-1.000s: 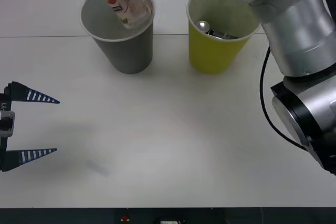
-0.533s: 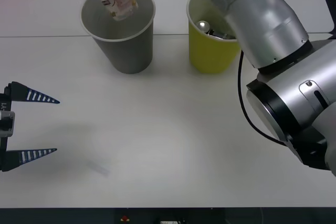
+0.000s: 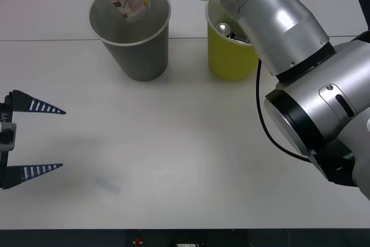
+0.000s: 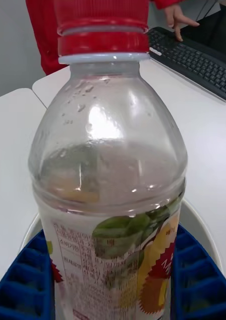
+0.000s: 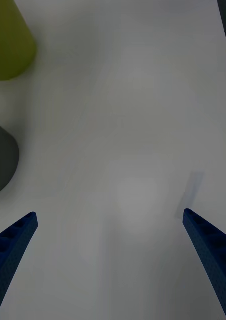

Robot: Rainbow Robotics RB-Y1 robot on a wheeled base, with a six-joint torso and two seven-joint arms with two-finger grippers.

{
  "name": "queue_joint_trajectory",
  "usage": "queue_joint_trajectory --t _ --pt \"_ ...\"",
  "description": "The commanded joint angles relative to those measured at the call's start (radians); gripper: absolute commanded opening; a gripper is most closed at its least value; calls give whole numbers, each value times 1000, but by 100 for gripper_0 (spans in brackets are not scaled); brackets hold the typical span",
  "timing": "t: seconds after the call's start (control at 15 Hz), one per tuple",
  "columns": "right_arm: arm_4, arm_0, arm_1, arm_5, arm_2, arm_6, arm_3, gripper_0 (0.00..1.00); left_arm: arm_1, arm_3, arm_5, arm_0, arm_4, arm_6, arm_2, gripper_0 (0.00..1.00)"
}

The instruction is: Put the can into the green bin and the plastic bottle into the gray bin

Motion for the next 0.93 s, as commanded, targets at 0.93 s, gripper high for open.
queue_joint_trajectory --t 0.93 --pt "-268 150 -172 -123 -29 49 -348 100 0 0 0 0 0 0 0 100"
